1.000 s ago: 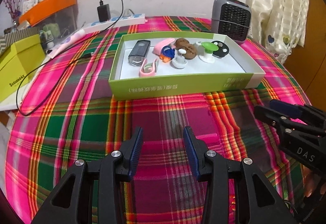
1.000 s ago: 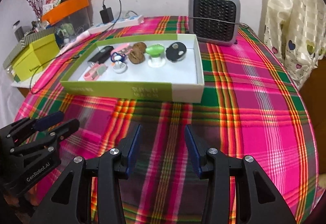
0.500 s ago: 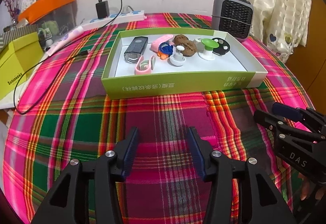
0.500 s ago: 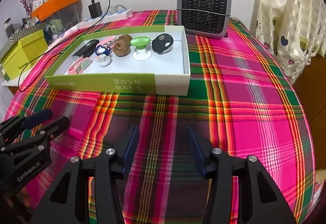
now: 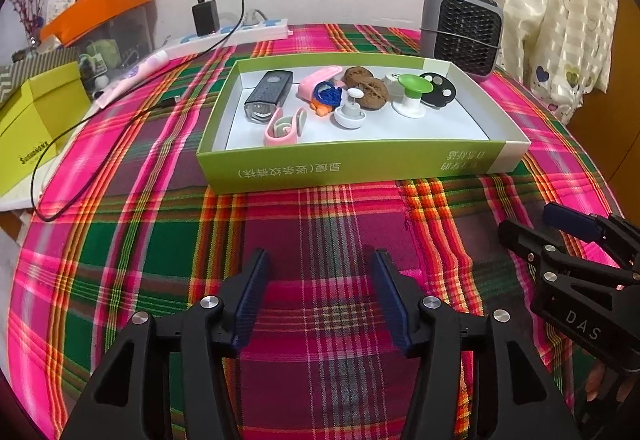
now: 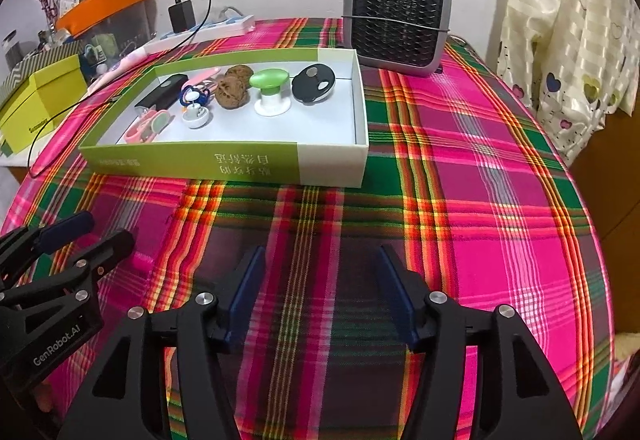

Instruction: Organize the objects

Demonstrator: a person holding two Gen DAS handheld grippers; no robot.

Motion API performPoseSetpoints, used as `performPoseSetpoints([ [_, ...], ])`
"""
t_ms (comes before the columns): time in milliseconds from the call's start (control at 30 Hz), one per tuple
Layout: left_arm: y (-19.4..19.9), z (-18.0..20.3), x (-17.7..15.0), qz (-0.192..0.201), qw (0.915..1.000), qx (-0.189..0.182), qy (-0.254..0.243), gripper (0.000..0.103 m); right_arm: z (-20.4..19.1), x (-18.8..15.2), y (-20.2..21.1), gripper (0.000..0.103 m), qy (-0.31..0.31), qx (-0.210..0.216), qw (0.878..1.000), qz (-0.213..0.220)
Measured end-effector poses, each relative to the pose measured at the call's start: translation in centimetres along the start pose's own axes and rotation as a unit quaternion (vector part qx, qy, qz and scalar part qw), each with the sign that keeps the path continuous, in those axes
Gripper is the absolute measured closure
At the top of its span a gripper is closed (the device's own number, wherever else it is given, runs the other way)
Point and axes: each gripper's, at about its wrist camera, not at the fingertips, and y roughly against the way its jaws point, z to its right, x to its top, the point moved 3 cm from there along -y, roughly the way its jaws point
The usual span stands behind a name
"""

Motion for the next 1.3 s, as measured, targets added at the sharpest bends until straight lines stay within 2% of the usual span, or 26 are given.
performPoseSetpoints([
  [1300, -0.01, 0.01, -0.07, 0.000, 0.9999, 0.005, 0.010, 0.049, -0.09, 0.02, -0.03, 0.036, -0.001, -0.001, 1.000, -0.003],
])
